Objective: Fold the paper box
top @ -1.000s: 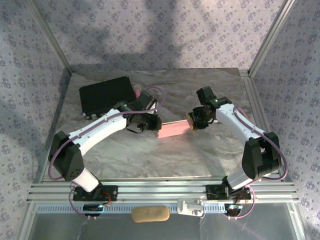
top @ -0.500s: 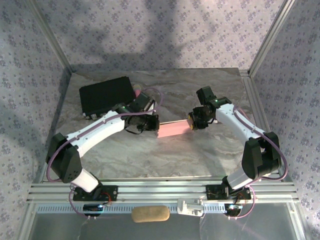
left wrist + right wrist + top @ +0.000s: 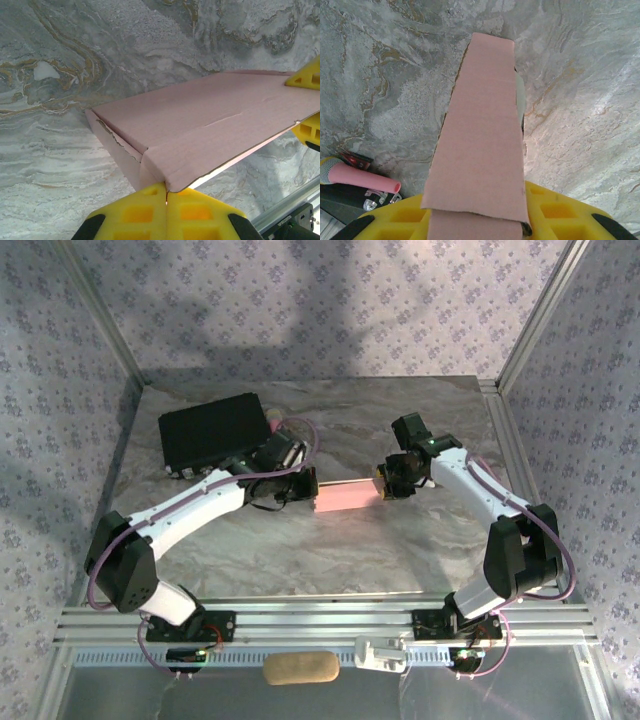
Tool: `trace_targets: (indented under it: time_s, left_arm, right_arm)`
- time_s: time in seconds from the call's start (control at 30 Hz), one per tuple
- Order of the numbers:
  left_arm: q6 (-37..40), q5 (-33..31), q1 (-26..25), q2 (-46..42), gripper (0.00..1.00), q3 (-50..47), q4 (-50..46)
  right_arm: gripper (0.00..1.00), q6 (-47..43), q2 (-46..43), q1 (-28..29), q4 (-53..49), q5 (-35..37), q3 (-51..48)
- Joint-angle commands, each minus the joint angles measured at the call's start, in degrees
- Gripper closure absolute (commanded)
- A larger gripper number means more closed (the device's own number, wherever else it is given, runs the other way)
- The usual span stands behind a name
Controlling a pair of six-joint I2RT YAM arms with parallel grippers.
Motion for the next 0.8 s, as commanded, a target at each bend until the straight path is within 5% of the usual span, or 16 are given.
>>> trace_targets:
  time_s: [0.0, 0.47, 0.77]
  left_arm:
    - [-0.84, -0.63, -0.04, 0.45, 1.0, -0.55, 0.12]
    - [2.2, 5.26, 3.64, 0.14, 1.0, 1.92, -3.31]
    - [-0.12, 8.44, 4.96, 0.11, 1.0, -2.6, 3.31]
  right_arm:
    - [0.64, 1.39, 0.34, 0.54, -3.05, 1.12, -1.72]
    - [0.58, -0.01, 0.51, -0.27, -3.68, 0.51, -1.3]
    - [0.56, -0.03, 0.78, 0.12, -3.53, 0.46, -0.93]
